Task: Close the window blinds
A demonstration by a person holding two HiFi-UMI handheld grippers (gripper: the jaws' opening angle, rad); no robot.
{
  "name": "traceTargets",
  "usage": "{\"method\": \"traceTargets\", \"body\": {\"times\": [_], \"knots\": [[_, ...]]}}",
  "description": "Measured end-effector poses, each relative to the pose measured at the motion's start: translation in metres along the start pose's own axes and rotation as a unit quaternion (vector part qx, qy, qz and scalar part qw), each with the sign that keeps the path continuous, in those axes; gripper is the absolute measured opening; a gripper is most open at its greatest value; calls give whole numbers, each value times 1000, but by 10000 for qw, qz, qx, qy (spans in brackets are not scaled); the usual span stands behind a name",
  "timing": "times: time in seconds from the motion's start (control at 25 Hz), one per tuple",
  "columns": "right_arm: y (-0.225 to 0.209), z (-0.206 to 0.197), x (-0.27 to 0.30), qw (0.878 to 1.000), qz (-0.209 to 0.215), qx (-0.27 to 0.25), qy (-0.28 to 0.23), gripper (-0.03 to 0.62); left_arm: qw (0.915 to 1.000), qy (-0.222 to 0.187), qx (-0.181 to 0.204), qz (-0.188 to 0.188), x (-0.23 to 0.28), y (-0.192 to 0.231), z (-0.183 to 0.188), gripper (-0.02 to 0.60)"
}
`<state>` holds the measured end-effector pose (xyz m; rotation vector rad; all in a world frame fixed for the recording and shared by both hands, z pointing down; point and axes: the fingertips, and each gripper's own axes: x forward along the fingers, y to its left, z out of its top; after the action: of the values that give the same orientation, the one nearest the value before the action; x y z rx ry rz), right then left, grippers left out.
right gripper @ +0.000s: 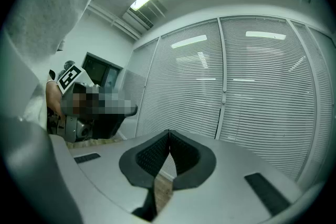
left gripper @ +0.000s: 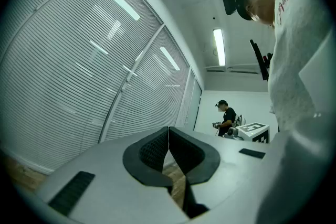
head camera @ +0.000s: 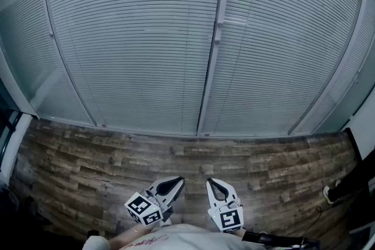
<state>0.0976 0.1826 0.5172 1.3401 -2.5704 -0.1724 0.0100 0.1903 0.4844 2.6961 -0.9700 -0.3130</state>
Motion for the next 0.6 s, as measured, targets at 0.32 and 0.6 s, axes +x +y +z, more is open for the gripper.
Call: {"method": "traceTargets", "body": {"times": [0.32, 0.6], "knots": [[-3, -4, -8, 10000, 37, 5, -8, 18, 10000, -51, -23, -46, 3, -7, -8, 18], [-19, -5, -18, 9999, 5, 58, -158, 20, 10000, -25, 11, 30, 14, -19, -9, 18]]}}
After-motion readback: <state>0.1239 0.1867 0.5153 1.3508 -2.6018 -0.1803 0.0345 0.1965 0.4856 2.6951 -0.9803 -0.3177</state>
